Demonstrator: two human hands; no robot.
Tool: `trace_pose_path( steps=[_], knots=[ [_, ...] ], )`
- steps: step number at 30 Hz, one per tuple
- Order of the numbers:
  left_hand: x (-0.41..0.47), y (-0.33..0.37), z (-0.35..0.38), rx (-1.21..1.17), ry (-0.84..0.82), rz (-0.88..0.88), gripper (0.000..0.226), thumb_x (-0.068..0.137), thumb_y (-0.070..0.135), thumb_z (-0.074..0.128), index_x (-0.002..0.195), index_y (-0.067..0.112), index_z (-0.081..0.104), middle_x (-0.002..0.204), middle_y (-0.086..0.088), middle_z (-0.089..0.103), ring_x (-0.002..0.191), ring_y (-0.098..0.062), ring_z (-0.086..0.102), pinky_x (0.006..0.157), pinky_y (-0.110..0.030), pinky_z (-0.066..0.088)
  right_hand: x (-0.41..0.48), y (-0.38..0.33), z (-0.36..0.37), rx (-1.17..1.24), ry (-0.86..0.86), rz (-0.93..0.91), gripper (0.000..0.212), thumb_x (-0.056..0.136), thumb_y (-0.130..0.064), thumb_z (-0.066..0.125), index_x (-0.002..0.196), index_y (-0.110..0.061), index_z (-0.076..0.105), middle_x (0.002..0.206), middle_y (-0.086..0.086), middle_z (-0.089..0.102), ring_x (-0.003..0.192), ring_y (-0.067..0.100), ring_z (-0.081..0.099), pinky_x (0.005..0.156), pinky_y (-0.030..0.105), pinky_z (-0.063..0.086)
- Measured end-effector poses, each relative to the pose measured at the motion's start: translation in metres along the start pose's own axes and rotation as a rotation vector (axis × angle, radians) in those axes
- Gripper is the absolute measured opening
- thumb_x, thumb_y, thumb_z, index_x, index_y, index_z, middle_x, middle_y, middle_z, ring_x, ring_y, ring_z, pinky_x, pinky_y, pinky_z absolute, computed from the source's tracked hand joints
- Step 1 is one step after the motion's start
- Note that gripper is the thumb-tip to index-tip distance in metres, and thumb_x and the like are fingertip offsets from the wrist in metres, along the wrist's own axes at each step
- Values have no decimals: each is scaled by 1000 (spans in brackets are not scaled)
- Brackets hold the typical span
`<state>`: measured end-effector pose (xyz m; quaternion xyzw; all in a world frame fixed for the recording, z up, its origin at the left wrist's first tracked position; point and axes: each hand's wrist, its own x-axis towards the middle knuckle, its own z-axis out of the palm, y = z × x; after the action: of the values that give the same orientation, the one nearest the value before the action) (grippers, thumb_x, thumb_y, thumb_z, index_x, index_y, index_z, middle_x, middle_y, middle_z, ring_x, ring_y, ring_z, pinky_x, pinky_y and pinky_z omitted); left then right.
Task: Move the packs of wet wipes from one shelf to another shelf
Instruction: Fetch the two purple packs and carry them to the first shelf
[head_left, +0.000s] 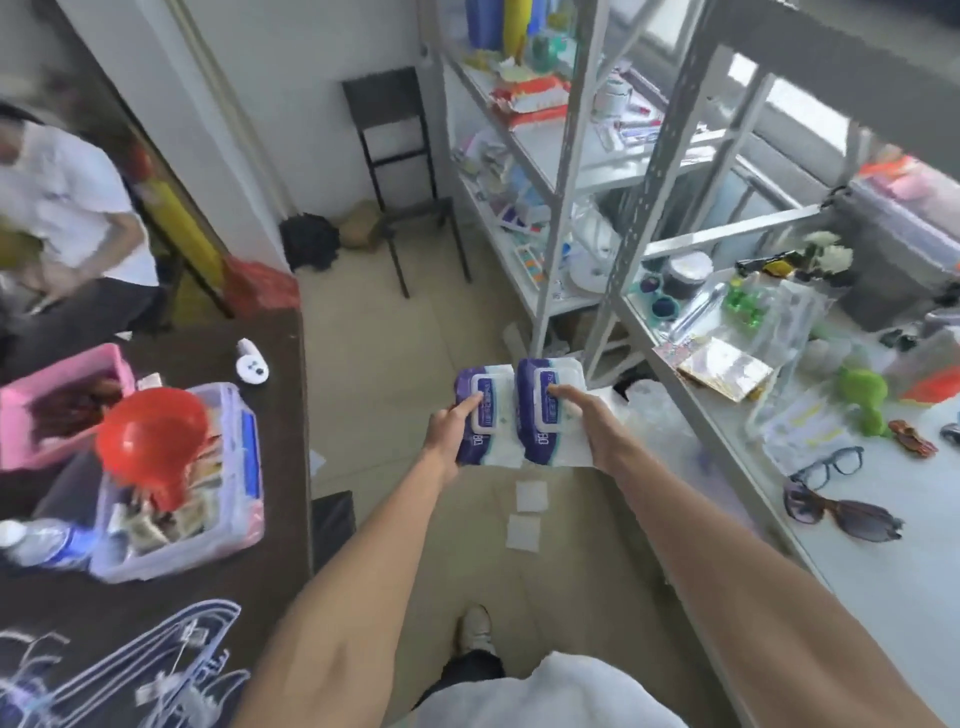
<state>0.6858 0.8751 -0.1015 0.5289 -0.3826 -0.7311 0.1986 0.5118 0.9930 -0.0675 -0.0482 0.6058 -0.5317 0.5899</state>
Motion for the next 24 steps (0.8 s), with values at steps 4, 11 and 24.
trace_pose_path(
  steps=[4,11,24],
  knots=[
    [17,10,-68,-29,81,1,28,89,30,74,100,4,76,95,-14,78,72,-27,73,68,-36,63,33,6,61,-155,-70,78,33,84,-30,72,111,-11,72,102,17,74,81,32,72,84,48,60],
    [50,34,-116,-41,144,21,37,85,28,80,111,3,73,105,-16,78,84,-31,74,72,-37,63,82,-5,121,-211,-81,97,49,80,-30,76,123,-5,71,111,22,74,88,35,70,90,54,58],
    [208,144,-132,-52,242,6,41,79,31,84,109,6,74,102,-13,79,90,-33,77,81,-47,64,254,-105,182,-200,-138,137,56,75,-31,79,124,-5,70,123,23,71,95,36,71,92,59,56]
  ],
)
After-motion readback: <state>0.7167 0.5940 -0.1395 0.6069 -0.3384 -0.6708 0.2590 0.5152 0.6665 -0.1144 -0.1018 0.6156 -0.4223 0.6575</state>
